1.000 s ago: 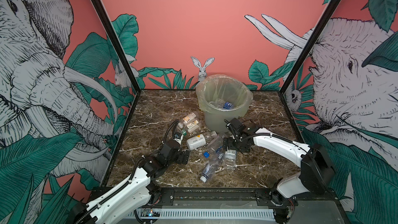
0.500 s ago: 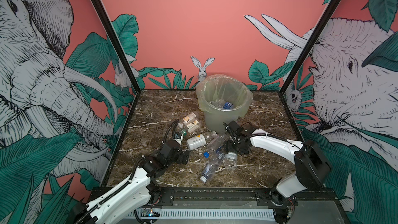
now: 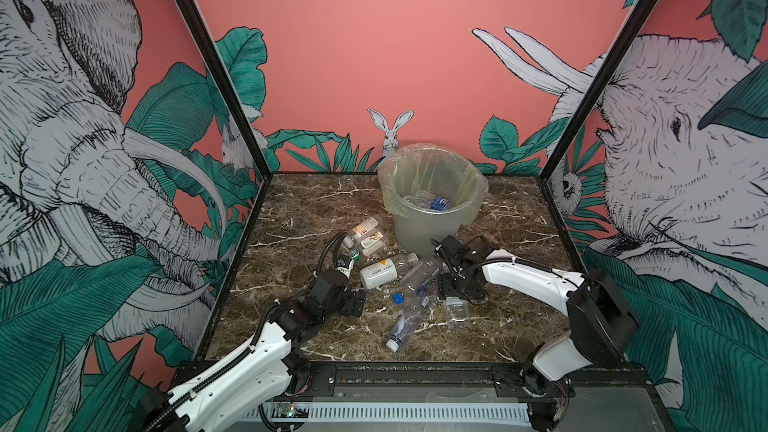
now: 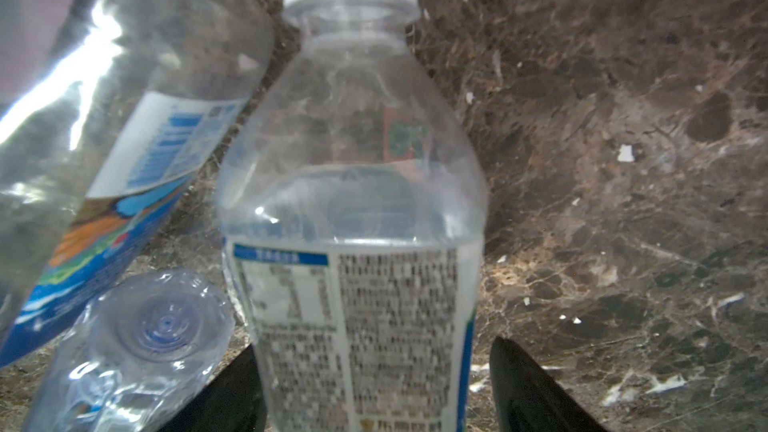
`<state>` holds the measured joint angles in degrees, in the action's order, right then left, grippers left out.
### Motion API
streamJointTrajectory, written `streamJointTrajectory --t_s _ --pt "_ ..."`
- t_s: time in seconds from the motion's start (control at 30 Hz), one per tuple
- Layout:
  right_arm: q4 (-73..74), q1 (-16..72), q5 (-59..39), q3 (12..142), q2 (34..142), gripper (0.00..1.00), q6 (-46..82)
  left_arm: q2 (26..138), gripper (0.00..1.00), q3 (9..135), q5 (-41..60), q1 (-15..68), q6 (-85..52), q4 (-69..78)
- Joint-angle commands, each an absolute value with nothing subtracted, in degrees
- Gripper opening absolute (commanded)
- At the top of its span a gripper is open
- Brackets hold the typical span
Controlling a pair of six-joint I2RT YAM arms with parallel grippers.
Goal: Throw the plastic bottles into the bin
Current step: 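Lower the right gripper onto the clear bottle and close it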
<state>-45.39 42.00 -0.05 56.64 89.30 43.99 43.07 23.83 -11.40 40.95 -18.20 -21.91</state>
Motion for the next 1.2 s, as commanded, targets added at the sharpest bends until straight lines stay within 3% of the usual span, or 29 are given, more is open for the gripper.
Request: streamJointTrajectory --t_s 0.0,0.63,0.93,1.17 --pt "-45.98 42.29 -0.82 57.22 91.21 0.84 42.63 43.09 1.0 23.29 -11.8 41.08 -18.19 -21.18" --pt "-43.57 42.28 -1.5 54.98 96.24 0.84 41.86 43.24 1.0 23.22 -11.73 41.12 -18.17 -21.1" --pt "-42.95 42.31 -1.15 53.92 97.06 0.73 41.82 43.2 0.99 23.21 -11.7 41.12 -18.14 -21.16" --pt "-43.13 42.35 -1.31 52.82 96.15 0.76 41.6 43.16 1.0 23.2 -11.56 41.06 -18.19 -21.07"
